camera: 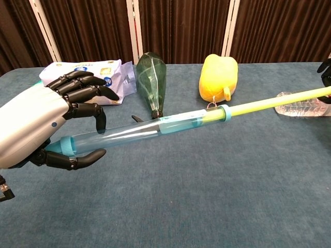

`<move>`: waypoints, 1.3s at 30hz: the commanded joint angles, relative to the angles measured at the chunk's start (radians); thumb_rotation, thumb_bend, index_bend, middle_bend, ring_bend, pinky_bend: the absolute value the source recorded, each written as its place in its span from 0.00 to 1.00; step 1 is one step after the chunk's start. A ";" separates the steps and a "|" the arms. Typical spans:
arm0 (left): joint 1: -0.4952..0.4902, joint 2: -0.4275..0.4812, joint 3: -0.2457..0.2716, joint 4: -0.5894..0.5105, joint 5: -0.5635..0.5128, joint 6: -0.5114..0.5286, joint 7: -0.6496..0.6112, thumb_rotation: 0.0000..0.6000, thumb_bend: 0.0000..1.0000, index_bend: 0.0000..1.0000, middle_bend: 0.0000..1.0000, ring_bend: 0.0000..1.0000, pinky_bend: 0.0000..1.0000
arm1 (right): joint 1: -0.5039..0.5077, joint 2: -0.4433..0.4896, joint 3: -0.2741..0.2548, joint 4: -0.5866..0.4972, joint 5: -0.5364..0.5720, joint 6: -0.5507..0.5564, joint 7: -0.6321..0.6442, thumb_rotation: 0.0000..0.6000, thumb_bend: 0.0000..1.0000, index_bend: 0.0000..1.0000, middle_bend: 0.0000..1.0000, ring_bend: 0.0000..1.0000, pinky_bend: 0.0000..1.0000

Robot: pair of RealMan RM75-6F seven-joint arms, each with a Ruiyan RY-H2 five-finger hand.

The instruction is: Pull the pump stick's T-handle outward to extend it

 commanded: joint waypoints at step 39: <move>0.021 0.012 -0.048 0.045 0.027 0.006 0.015 1.00 0.18 0.11 0.17 0.11 0.08 | 0.003 0.013 -0.003 0.028 -0.006 0.016 0.034 1.00 0.32 0.51 0.13 0.00 0.00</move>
